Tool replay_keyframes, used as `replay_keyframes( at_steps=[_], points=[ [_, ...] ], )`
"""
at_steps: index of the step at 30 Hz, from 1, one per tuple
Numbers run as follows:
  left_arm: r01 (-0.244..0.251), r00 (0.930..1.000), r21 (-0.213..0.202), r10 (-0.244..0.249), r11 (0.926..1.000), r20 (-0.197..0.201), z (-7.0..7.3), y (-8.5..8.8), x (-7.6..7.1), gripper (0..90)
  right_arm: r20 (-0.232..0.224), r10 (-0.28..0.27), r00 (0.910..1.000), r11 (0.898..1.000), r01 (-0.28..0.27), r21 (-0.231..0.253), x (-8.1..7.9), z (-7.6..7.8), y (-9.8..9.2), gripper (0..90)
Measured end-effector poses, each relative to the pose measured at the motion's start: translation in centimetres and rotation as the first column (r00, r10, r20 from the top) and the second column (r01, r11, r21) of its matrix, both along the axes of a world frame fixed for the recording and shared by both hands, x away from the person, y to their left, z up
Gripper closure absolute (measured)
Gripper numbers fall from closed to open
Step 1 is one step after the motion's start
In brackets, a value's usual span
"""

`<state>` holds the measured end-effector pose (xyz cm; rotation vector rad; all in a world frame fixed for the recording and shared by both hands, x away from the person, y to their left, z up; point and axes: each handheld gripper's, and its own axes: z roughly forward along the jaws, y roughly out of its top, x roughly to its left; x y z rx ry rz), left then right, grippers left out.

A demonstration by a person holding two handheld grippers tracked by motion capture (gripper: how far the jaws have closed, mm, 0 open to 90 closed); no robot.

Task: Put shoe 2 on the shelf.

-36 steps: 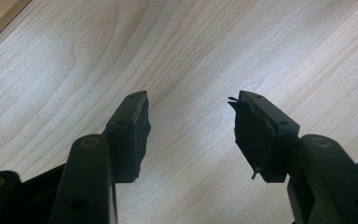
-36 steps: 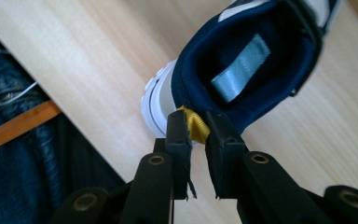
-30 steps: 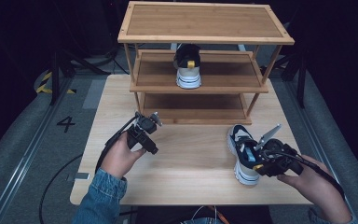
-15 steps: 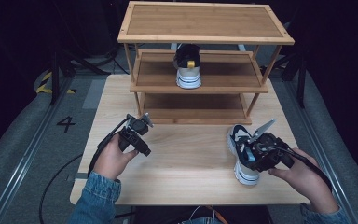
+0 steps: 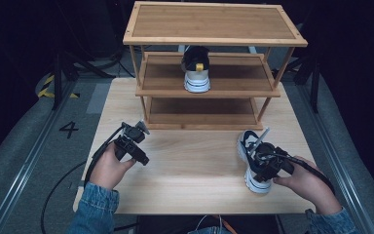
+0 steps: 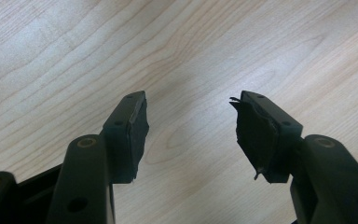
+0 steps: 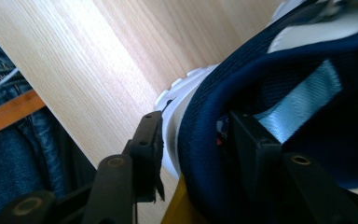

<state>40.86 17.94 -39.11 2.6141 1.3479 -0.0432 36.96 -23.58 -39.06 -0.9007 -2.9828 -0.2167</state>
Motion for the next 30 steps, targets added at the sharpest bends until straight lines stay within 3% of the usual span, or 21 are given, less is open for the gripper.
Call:
replay_keyframes(
  at_steps=[9,13,19,30],
  points=[
    [-0.004,1.0000,-0.006,0.004,1.0000,-0.001,-0.1,0.1,0.2,42.5,-0.029,0.026,0.9992,1.000,-0.026,-0.016,0.0,-0.8,0.4,66.5],
    [-0.004,1.0000,-0.005,0.004,1.0000,0.004,-0.2,0.1,0.3,42.6,-0.021,0.041,0.9990,0.999,-0.041,-0.026,-0.2,-0.8,0.5,68.1],
    [0.017,0.9998,-0.004,-0.017,0.9998,0.000,-0.3,-0.2,0.4,42.2,-0.015,0.040,0.9991,0.999,-0.040,-0.017,-0.2,-0.7,0.4,69.0],
    [-0.006,1.0000,-0.008,0.006,1.0000,0.003,-0.3,0.3,0.5,42.4,0.000,0.020,0.9998,1.000,-0.020,0.018,-0.2,0.4,0.1,69.0]
  ],
)
